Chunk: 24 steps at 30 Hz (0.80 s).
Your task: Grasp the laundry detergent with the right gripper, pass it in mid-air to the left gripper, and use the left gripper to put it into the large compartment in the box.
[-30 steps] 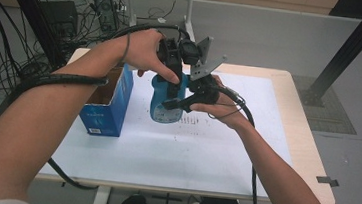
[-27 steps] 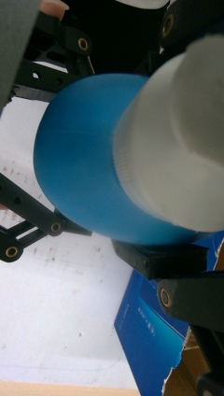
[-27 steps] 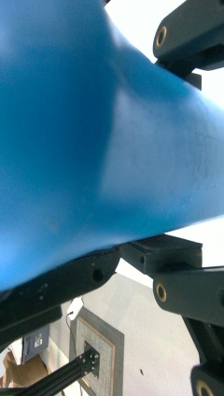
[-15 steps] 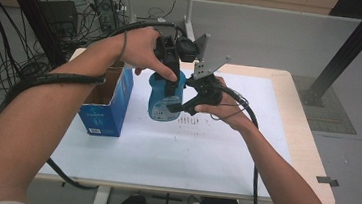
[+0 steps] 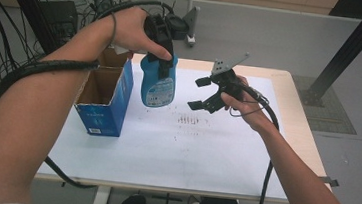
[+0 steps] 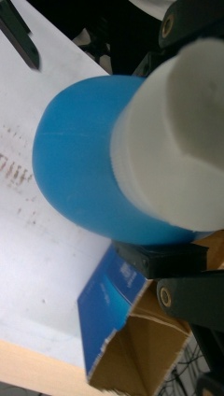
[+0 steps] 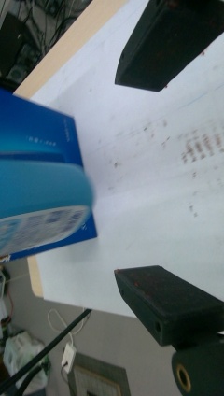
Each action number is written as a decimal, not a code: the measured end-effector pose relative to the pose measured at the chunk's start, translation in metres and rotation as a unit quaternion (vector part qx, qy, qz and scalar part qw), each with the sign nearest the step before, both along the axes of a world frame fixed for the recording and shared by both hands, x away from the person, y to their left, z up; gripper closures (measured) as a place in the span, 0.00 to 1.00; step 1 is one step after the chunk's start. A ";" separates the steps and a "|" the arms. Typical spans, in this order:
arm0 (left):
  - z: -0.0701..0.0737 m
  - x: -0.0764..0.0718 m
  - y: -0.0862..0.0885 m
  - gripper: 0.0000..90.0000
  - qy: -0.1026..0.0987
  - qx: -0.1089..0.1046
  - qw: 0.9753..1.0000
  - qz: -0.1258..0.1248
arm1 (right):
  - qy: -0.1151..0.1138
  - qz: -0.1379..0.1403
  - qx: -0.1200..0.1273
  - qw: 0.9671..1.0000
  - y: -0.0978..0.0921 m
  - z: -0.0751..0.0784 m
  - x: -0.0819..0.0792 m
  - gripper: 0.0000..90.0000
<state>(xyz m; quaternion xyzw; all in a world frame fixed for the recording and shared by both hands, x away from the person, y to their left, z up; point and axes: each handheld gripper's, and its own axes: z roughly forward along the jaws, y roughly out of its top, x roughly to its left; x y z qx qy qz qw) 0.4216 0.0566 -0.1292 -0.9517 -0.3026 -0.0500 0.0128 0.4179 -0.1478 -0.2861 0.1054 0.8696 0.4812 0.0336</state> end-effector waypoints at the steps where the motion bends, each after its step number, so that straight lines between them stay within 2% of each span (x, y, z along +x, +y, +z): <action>1: 0.004 0.001 0.002 0.40 -0.002 0.000 1.000 0.008 | 0.000 -0.006 -0.001 1.000 -0.004 0.001 0.000 0.05; 4: 0.018 0.005 0.011 0.40 -0.010 0.003 0.999 0.037 | -0.009 -0.025 -0.015 1.000 -0.015 0.005 0.000 0.04; 7: 0.033 0.008 0.021 0.40 -0.022 0.005 0.997 0.070 | -0.011 -0.040 -0.020 0.999 -0.028 0.010 0.000 0.03; 12: 0.053 0.010 0.035 0.40 -0.034 0.007 0.992 0.119 | -0.009 -0.064 -0.031 0.997 -0.043 0.014 0.000 0.03; 17: 0.070 0.011 0.048 0.40 -0.039 0.003 0.985 0.171 | -0.010 -0.082 -0.045 0.996 -0.055 0.018 -0.001 0.03; 21: 0.082 0.012 0.061 0.40 -0.038 -0.003 0.975 0.217 | -0.006 -0.092 -0.053 0.994 -0.063 0.022 -0.001 0.03; 24: 0.088 0.013 0.070 0.40 -0.041 -0.005 0.967 0.253 | -0.006 -0.101 -0.055 0.993 -0.069 0.024 -0.001 0.03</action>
